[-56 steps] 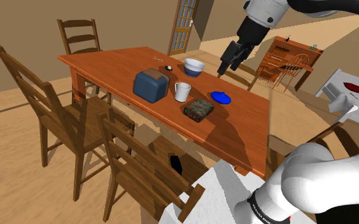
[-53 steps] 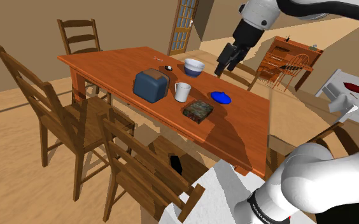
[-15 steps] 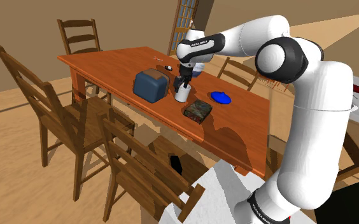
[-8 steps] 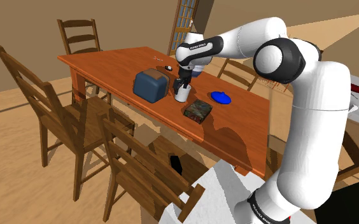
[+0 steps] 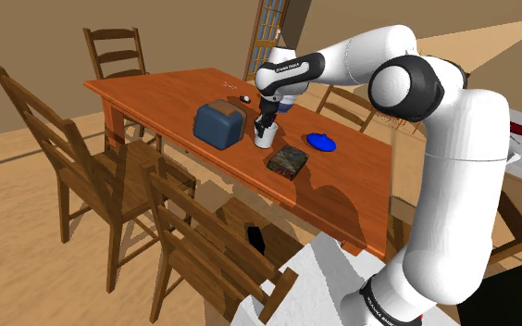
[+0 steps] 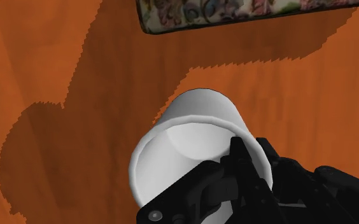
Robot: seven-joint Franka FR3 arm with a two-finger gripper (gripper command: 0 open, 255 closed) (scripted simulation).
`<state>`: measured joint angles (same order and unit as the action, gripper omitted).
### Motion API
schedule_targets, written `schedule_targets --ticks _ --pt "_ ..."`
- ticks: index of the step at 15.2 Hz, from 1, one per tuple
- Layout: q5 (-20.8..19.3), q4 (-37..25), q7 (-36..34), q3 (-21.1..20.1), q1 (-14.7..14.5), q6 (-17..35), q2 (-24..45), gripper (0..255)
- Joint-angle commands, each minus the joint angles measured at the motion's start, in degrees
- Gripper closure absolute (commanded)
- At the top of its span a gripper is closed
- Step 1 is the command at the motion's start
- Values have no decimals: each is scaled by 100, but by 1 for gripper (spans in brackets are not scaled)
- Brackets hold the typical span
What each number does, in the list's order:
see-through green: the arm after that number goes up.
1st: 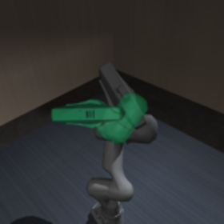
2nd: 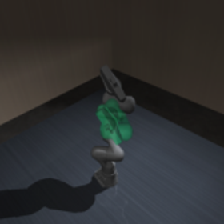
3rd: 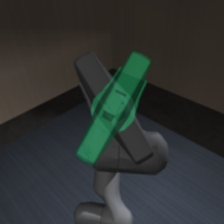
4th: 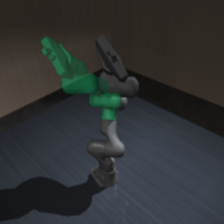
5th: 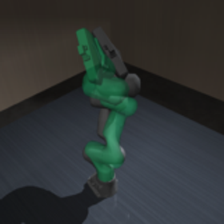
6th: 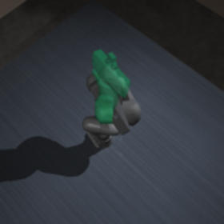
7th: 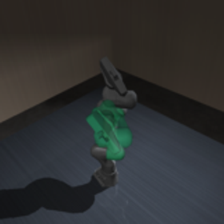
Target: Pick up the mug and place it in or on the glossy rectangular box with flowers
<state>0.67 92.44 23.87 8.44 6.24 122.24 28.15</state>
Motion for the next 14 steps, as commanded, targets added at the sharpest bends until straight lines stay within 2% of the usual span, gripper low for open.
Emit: schedule_targets --ticks 1,4,14 --pt "0 0 0 0 0 0 0 255" --pt "0 -1 0 0 0 0 0 255" --pt "-32 -380 7 20 -9 -645 -268 255"
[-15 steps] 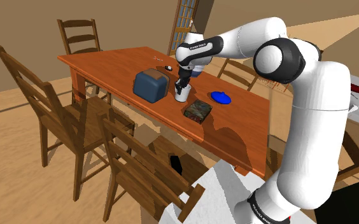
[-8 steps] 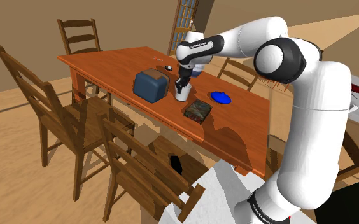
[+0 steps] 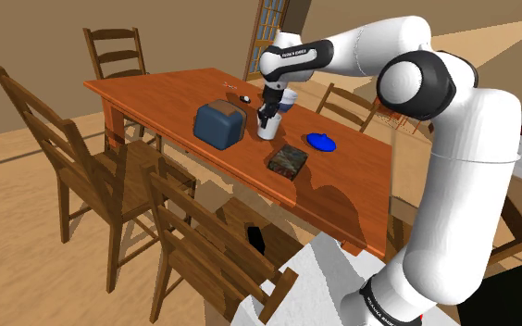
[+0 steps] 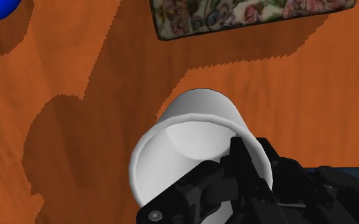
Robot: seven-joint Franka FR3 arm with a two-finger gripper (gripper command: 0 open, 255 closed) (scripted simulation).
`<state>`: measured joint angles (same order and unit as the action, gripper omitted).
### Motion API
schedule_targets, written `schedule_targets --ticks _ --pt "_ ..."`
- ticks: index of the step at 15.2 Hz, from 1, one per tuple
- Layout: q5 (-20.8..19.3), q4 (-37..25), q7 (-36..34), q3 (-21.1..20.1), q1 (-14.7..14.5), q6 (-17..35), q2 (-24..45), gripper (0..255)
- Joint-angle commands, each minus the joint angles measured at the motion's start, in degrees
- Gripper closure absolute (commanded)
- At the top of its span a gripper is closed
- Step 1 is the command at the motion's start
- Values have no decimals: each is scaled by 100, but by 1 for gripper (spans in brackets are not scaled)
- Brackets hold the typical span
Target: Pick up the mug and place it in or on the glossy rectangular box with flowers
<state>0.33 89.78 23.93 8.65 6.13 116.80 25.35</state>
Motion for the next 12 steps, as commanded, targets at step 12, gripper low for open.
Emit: schedule_targets --ticks 12 --pt "-18 -784 21 15 7 -942 -160 255"
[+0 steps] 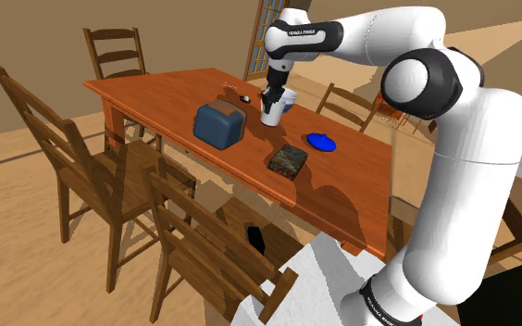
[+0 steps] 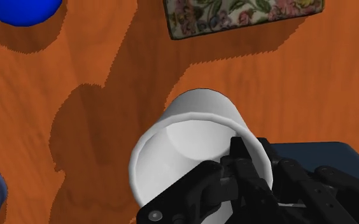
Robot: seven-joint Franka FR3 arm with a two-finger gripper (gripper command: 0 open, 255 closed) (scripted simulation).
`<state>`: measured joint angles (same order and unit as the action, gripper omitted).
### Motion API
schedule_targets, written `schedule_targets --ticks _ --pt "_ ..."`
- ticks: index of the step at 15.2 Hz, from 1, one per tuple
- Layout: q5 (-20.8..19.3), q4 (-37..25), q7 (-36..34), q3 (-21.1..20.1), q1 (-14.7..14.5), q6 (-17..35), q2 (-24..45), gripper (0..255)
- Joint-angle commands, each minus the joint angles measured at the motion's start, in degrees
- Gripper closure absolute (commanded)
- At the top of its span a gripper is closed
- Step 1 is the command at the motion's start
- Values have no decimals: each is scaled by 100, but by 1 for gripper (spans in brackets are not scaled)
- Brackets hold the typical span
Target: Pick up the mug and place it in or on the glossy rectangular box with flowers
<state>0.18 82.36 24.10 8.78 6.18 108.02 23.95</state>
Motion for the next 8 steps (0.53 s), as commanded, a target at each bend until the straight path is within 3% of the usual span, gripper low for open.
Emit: schedule_targets --ticks 1,2,8 --pt "-3 -111 6 3 3 -139 -27 255" --pt "-3 -111 6 3 3 -139 -28 255" --pt "-227 1869 16 83 -57 335 -1550 255"
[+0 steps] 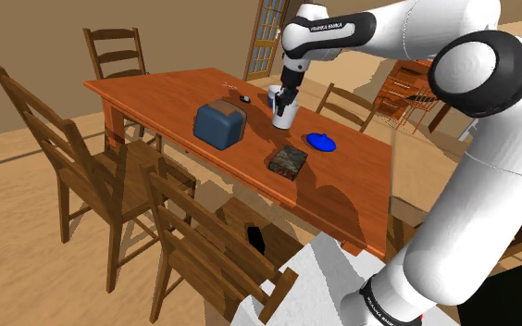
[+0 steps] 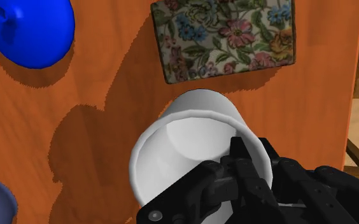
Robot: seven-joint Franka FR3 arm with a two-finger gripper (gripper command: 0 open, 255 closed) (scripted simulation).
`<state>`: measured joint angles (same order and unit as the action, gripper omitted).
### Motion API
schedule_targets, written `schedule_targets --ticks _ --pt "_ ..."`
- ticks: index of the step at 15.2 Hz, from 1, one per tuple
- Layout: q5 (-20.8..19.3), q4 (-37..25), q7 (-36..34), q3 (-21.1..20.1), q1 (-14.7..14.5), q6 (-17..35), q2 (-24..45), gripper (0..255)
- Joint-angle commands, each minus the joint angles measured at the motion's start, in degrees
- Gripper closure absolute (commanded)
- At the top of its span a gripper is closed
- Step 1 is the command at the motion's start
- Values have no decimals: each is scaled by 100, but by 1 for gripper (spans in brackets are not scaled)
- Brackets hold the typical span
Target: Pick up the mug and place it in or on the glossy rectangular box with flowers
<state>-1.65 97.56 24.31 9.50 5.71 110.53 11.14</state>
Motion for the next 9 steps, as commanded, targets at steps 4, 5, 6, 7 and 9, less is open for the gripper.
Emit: schedule_targets --ticks 4,5,6,7,9 --pt "-213 1397 -10 50 -1 214 -1200 255" --pt "-272 1718 -11 62 11 229 -1511 255" --pt "-271 1779 -13 61 14 304 -1496 255" --pt "-270 1838 -16 62 16 380 -1480 255" --pt "-269 1954 -20 65 18 531 -1444 255"
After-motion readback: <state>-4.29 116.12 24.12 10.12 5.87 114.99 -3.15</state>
